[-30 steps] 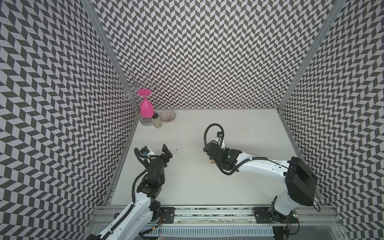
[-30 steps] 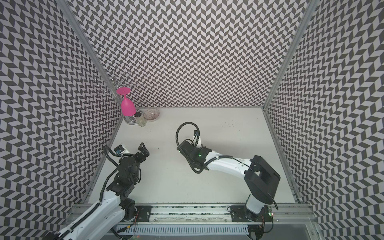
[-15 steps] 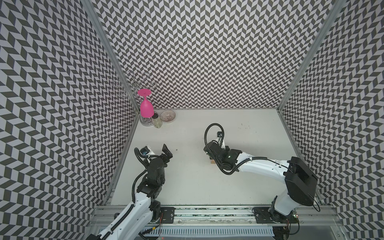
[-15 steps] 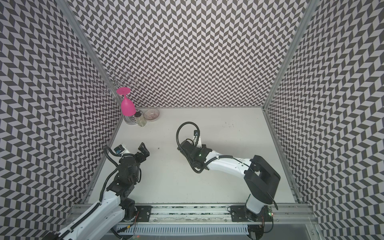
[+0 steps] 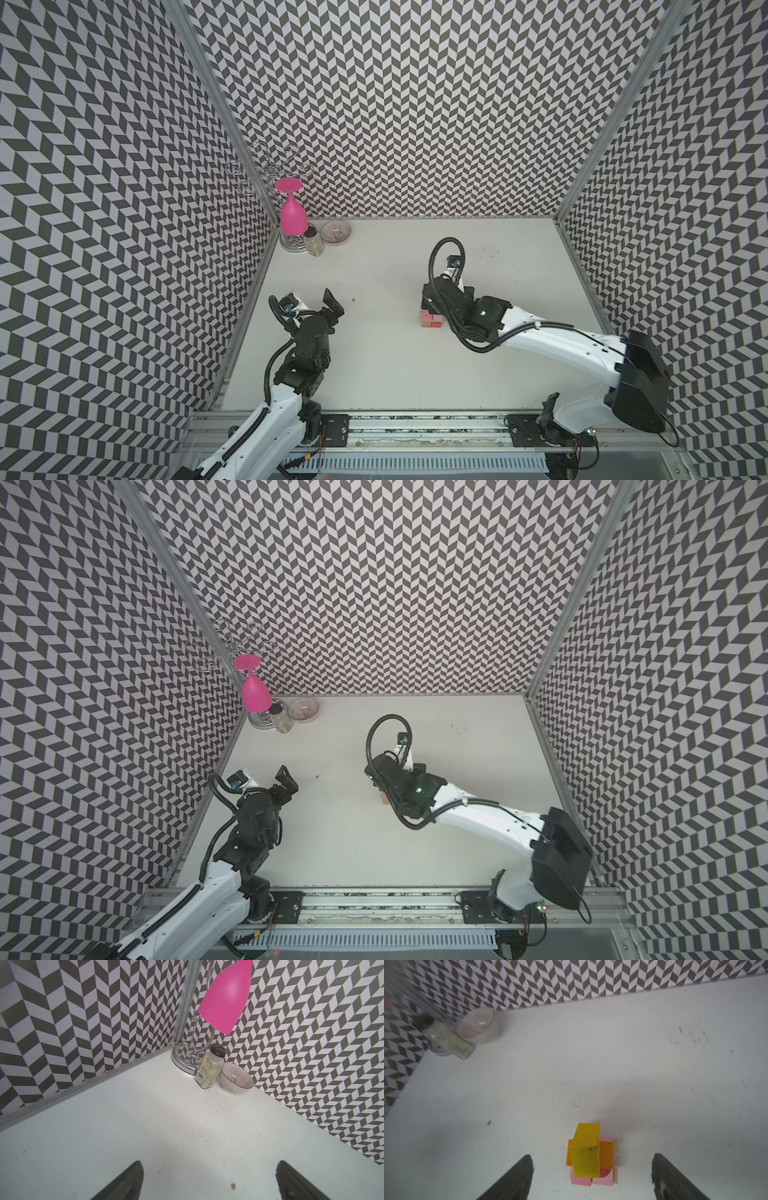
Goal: Build the wood block tower
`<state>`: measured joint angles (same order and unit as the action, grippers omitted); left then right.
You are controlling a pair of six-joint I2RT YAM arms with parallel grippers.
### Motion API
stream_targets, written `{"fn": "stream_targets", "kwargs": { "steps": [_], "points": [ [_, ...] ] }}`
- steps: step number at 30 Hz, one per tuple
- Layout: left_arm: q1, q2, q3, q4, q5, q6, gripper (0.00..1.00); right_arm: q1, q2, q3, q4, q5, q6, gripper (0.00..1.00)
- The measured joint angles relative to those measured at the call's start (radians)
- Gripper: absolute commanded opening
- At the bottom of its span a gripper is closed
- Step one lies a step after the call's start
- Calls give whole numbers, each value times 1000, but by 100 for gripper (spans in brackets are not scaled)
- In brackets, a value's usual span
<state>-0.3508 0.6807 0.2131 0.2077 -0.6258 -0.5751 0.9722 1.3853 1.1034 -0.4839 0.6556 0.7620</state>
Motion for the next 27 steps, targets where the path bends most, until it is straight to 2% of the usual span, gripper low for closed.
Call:
{"fn": "stream_targets", "kwargs": {
  "steps": [2,7,10,14,17,20,22,24,27],
  "points": [
    [0,-15,8,-22,6,-8,100,0,-119,-53,28,15,-5,100],
    [3,-68,32,24,59,14,100,-39,-472,-246,136,73,-10,99],
    [5,-81,-29,203,63,64,100,-87,-651,-360,215,132,-22,100],
    [50,-8,-122,380,-19,76,100,-173,-792,-498,373,259,-95,100],
    [106,156,-125,465,-35,111,100,-261,-790,-668,623,301,-212,99],
    [132,252,-64,403,-65,129,100,-378,-709,-828,802,243,-320,100],
    [140,250,-50,442,-59,189,100,-478,-610,-850,855,183,-376,100],
    [147,250,-85,555,-51,245,100,-580,-478,-830,912,125,-431,100],
    [177,349,-135,687,-33,294,100,-678,-274,-790,1026,105,-497,99]
  ]
}}
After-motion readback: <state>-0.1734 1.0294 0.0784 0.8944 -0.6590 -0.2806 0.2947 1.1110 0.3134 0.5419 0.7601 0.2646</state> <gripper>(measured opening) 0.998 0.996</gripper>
